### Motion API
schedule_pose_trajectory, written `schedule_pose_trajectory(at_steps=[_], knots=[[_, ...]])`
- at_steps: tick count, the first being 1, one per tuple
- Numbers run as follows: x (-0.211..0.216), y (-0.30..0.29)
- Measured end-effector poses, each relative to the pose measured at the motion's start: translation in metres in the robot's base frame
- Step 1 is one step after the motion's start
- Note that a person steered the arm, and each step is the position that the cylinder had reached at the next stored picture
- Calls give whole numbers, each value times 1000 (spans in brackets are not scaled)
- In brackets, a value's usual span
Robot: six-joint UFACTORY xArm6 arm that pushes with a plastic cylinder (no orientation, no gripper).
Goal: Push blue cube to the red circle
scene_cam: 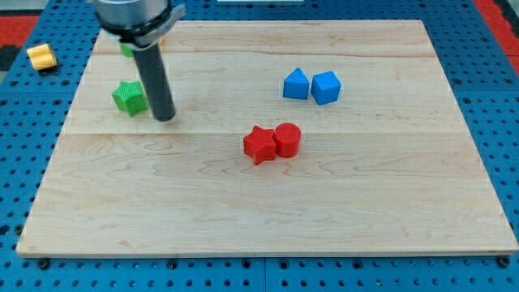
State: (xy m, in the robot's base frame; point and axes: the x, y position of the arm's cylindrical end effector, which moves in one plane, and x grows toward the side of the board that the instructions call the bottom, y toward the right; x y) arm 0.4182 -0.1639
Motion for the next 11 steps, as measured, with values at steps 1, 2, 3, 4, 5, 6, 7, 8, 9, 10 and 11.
schedule_pose_trajectory(at_steps=[1,2,3,4,5,6,7,8,9,10,11], knots=[[-56,-44],[-101,-29],[-111,52],[-112,188],[-115,311],[-94,343],[-81,307],[-88,306],[-96,308],[-101,308],[-98,306]])
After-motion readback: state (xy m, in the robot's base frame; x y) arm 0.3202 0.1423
